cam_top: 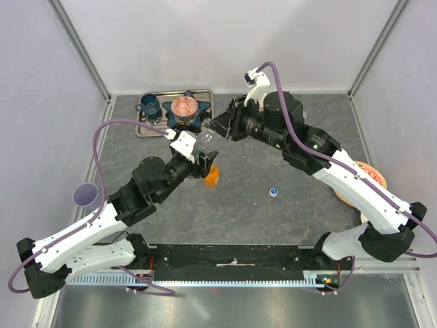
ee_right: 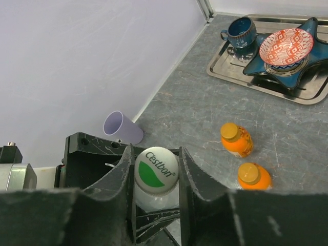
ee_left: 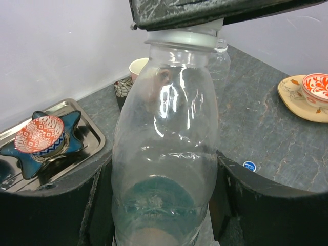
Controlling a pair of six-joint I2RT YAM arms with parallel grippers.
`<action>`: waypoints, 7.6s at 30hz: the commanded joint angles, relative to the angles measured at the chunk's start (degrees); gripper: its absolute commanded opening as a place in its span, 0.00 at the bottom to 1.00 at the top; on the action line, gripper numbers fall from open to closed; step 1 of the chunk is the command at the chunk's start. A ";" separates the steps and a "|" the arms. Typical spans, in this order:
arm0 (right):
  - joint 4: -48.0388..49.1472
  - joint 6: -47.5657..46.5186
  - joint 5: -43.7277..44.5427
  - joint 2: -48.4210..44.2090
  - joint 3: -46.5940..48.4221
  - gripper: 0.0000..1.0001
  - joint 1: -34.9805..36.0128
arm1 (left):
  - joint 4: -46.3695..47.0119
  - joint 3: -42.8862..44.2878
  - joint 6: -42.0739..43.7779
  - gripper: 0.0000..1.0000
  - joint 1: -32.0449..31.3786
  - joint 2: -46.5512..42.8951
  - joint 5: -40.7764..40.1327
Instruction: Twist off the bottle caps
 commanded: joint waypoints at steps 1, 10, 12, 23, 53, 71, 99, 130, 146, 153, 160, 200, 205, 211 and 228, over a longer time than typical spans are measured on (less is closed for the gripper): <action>1.32 -0.65 0.12 -1.87 -1.89 0.00 0.19 | 3.60 -0.14 1.70 0.48 -0.37 -1.15 1.71; 3.61 -12.67 -12.60 -9.43 -5.59 0.00 0.10 | -0.09 5.12 -5.92 0.52 4.18 -3.27 35.59; 3.26 -15.41 -20.60 -10.92 -5.23 0.00 0.10 | -0.36 8.29 -9.53 0.52 7.09 -1.60 52.40; 7.29 -23.42 -45.57 -19.36 -11.12 0.00 0.10 | 28.89 9.10 -46.53 0.50 16.59 10.18 94.16; 6.47 -18.06 4.03 -28.34 -14.10 0.00 0.10 | 12.16 7.42 -34.52 0.49 19.76 10.81 87.70; 10.98 0.84 22.18 -14.45 -56.91 0.00 -0.16 | -3.43 -6.46 -19.57 0.50 19.76 -12.05 47.42; 13.55 2.16 19.02 2.10 -57.09 0.69 -0.43 | -3.96 -10.69 -20.62 0.52 19.76 -14.60 46.81; 8.09 -2.24 -11.21 -16.73 -18.41 0.88 -0.34 | -1.24 1.09 -19.13 0.54 18.53 2.36 64.82; 7.91 -2.94 -13.06 -14.71 -21.14 0.52 -0.25 | -0.89 1.44 -18.34 0.54 18.18 3.42 61.66; 7.91 -3.03 -12.71 -15.41 -22.55 0.31 -0.25 | 0.52 1.44 -18.25 0.55 18.18 3.42 58.33; 6.34 -4.78 -7.98 -17.07 -20.88 0.00 -0.25 | -0.36 0.65 -19.22 0.77 18.18 2.54 51.39; 21.43 -16.04 46.00 8.58 -25.09 0.00 -17.83 | -16.09 -6.82 -15.26 0.99 18.18 -22.87 26.76; 19.17 -15.42 45.39 11.13 -23.43 0.00 -18.09 | -16.00 -6.47 -15.09 0.99 18.18 -21.81 27.47; 17.15 -14.81 43.19 12.80 -22.37 0.05 -18.97 | -15.83 -6.55 -15.00 0.99 18.18 -21.63 27.38; 11.61 -12.87 42.13 12.10 -16.57 0.74 -18.97 | -15.48 -6.73 -14.56 0.99 18.18 -21.02 28.17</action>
